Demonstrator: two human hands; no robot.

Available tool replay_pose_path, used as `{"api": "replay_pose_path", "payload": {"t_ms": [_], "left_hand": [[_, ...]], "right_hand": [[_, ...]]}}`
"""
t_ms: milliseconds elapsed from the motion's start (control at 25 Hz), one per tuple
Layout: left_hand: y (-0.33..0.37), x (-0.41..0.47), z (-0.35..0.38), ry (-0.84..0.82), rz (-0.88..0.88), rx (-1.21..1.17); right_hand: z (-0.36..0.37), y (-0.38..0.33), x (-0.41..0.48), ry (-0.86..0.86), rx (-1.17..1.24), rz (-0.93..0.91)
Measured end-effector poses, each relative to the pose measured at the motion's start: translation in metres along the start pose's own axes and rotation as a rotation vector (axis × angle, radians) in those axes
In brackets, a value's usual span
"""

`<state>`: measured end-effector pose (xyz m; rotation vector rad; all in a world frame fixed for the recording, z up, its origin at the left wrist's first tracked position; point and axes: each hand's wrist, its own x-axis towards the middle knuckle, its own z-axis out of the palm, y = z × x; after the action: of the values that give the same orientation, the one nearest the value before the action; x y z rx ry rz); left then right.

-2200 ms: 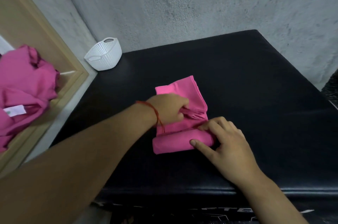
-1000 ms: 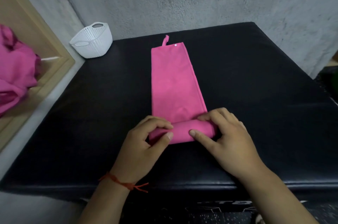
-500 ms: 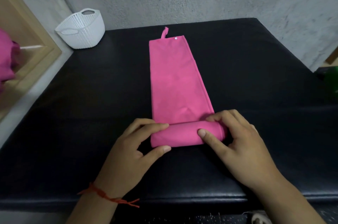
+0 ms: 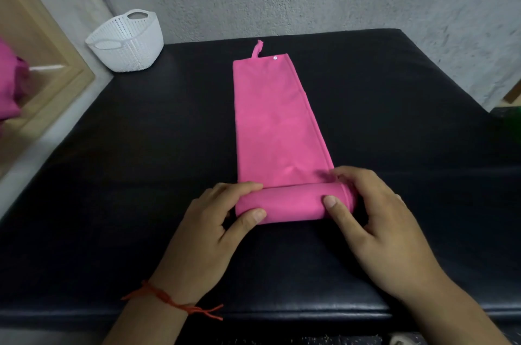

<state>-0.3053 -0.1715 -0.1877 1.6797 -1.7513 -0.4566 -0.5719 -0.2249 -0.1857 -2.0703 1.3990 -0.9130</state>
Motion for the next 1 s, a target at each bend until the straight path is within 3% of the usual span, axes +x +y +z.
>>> {"api": "replay_pose_path", "payload": {"t_ms": [200,440,680,840,1000], "left_hand": [[0.006,0.001,-0.002,0.017,-0.071,-0.132],[0.004,0.003,-0.001,0.016,-0.052,-0.047],[0.009,0.001,-0.001,0.152,0.126,-0.004],[-0.001,0.0,-0.013,0.035,0.181,0.059],[-0.007,0.002,-0.017,-0.015,0.103,-0.022]], "right_hand": [[-0.002,-0.001,-0.002,0.02,0.055,0.007],[-0.003,-0.001,-0.001,0.034,0.071,0.012],[0.0,0.001,0.003,0.052,0.005,0.038],[0.0,0.002,0.004,0.071,-0.01,0.048],[0.002,0.0,0.002,0.079,-0.028,-0.001]]}}
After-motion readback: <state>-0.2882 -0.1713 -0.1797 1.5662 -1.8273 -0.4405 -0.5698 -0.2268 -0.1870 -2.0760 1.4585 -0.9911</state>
